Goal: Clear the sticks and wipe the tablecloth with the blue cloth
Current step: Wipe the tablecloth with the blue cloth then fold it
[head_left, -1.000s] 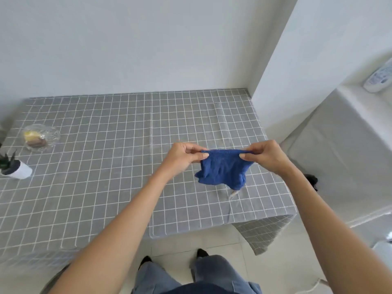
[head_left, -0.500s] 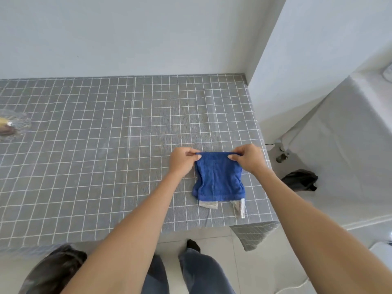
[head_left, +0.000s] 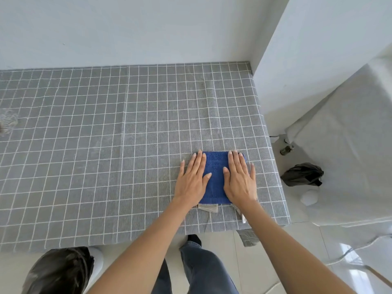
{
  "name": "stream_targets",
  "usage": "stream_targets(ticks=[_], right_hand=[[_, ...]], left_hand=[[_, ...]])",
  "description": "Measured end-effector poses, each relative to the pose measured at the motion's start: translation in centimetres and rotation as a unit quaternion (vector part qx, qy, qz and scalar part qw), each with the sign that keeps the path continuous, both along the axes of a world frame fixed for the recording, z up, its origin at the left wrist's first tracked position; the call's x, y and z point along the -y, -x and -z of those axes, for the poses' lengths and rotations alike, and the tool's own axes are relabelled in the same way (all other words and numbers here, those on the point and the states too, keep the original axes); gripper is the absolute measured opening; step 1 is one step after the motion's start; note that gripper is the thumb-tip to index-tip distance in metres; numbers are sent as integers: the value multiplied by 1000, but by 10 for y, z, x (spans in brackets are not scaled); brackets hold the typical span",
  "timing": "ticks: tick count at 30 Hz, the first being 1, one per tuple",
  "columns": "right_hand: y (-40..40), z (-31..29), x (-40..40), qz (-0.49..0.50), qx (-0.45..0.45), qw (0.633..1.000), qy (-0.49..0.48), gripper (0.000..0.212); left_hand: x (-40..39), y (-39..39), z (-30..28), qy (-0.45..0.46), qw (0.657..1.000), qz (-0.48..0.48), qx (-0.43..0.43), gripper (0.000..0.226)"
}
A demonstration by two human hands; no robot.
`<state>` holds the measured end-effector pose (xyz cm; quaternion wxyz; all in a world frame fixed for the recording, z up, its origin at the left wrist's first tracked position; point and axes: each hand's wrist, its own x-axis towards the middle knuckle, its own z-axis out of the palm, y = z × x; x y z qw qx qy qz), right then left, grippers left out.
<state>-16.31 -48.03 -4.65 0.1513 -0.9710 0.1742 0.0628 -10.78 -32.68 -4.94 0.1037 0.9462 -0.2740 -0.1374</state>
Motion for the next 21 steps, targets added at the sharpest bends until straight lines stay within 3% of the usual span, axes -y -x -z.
stream_targets(ticks=[12, 17, 21], right_hand=[[-2, 0, 10, -21, -35, 999, 18, 56], [-4, -8, 7, -27, -59, 997, 41, 66], [-17, -25, 6, -13, -54, 998, 19, 59]], left_hand=[[-1, 3, -4, -35, 999, -14, -26, 62], [-3, -3, -13, -28, 998, 1, -64, 67], [-18, -18, -30, -15, 998, -10, -67, 64]])
